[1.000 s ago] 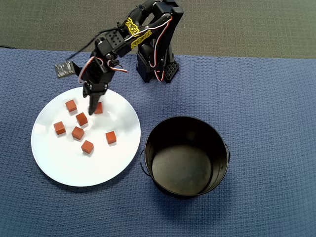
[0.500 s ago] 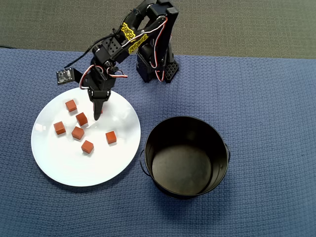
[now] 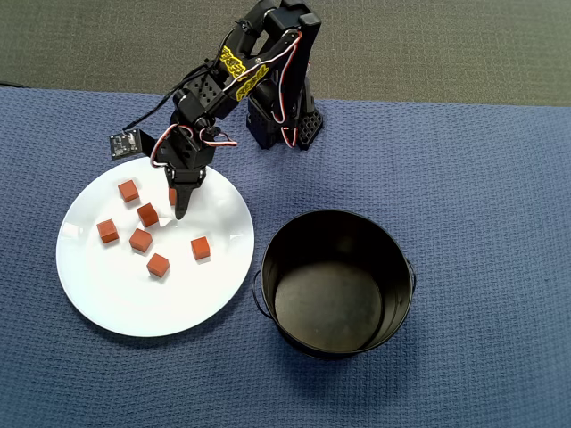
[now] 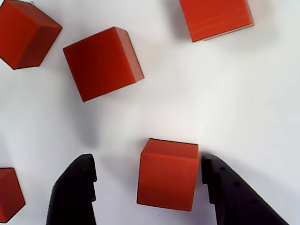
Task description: Pick up the red cubes from the white plate and place them in the black recipient
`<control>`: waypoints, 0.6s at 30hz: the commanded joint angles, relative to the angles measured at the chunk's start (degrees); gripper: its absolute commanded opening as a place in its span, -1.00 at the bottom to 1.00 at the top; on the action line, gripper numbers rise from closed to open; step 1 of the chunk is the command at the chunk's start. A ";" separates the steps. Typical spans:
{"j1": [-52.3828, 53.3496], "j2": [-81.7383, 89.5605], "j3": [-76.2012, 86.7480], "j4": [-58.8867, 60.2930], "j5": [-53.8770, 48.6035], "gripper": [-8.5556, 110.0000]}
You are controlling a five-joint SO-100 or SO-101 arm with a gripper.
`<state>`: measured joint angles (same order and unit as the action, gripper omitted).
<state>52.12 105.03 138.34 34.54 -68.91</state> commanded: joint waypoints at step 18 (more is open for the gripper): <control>-6.24 10.02 -15.29 21.09 9.32 -0.86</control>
<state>48.43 108.72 133.15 44.65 -63.63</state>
